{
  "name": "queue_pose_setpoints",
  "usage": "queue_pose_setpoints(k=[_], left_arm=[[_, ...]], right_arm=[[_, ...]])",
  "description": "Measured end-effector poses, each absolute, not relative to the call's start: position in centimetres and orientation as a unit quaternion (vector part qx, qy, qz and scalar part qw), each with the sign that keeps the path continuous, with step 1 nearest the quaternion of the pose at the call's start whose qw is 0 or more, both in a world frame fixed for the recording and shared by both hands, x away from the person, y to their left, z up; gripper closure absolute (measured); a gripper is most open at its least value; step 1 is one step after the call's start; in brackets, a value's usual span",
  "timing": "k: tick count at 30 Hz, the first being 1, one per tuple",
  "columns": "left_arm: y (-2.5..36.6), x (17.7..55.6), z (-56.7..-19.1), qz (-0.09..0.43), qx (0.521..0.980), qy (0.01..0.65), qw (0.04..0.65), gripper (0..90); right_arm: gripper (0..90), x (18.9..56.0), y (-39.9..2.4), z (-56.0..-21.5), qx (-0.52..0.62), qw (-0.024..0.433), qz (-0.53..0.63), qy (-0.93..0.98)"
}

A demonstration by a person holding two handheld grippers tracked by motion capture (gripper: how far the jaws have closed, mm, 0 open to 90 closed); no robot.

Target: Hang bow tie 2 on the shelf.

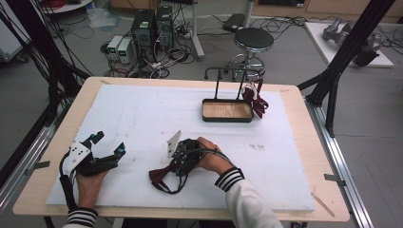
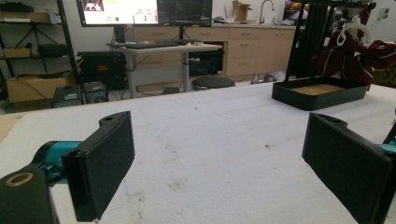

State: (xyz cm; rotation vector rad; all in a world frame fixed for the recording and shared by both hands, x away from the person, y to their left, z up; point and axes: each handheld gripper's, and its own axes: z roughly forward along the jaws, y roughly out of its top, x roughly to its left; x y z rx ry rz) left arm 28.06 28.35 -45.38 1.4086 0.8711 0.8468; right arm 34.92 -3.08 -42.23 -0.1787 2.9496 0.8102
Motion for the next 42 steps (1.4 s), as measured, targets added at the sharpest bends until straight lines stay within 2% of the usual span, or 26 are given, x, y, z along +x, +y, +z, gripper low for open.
queue_pose_setpoints(k=[12, 34, 42], left_arm=[[28.4, 28.1, -45.4, 0.365, 0.607, 0.376, 0.598, 9.7], [28.4, 28.1, -45.4, 0.365, 0.607, 0.376, 0.598, 9.7], [28.4, 28.1, -45.4, 0.365, 0.607, 0.376, 0.598, 9.7]], right_arm=[[74.3, 35.1, -3.4, -41.8, -0.022, 0.017, 0.262, 0.965], [77.9, 35.4, -4.0, -41.4, 0.008, -0.005, 0.272, 0.962], [78.4, 35.7, -5.1, -40.3, 0.023, 0.002, 0.302, 0.953]])
